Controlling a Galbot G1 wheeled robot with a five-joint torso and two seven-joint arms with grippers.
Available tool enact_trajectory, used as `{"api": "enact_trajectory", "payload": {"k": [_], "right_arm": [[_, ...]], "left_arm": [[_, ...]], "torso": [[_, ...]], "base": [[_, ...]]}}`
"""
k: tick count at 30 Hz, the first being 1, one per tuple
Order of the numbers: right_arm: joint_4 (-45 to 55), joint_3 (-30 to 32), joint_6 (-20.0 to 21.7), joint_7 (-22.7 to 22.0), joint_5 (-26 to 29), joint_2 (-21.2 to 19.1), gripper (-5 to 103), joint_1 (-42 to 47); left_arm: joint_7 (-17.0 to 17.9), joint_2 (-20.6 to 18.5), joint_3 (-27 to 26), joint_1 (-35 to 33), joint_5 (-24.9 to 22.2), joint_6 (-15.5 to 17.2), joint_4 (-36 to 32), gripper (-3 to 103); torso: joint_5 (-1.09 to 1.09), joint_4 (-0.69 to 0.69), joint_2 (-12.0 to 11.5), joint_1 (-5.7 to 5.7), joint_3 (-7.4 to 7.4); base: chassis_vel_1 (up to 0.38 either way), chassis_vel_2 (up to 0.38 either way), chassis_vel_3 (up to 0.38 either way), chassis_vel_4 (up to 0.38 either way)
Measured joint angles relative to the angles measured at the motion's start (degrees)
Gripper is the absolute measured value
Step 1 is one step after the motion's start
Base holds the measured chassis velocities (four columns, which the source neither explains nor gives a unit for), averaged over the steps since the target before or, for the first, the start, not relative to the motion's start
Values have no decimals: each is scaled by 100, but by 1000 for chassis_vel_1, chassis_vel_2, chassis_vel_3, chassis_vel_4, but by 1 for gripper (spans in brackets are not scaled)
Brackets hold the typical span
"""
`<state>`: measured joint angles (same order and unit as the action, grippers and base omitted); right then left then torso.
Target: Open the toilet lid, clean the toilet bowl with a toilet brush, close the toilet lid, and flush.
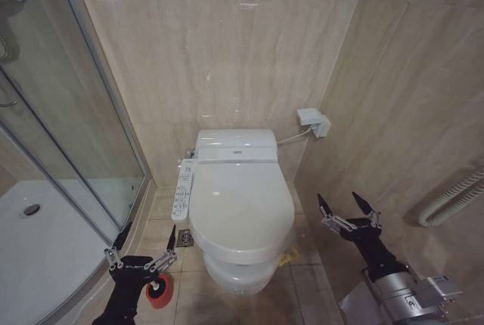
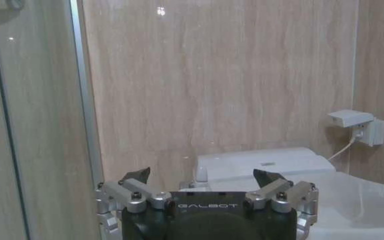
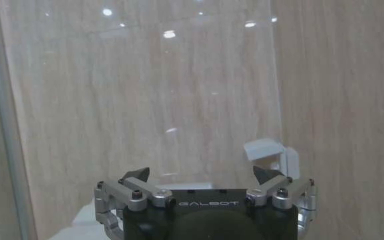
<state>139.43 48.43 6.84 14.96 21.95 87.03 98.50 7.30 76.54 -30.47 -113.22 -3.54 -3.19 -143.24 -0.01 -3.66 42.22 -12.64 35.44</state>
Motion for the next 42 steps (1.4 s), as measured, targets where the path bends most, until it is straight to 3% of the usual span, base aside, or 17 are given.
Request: {"api": "enact_trajectory", "payload": {"k": [10, 42], "right_arm": [[20, -434, -410, 172, -520, 166, 100, 244], [-155, -485, -504, -74, -553, 331, 100, 243]], "left_arm": [[0, 0, 0, 0, 0, 0, 0, 100], [0, 0, 0, 0, 0, 0, 0, 100]], "torso": [[0, 0, 0, 0, 0], [1, -1, 0, -1, 0]], "base": [[0, 0, 0, 0], [0, 0, 0, 0]]}}
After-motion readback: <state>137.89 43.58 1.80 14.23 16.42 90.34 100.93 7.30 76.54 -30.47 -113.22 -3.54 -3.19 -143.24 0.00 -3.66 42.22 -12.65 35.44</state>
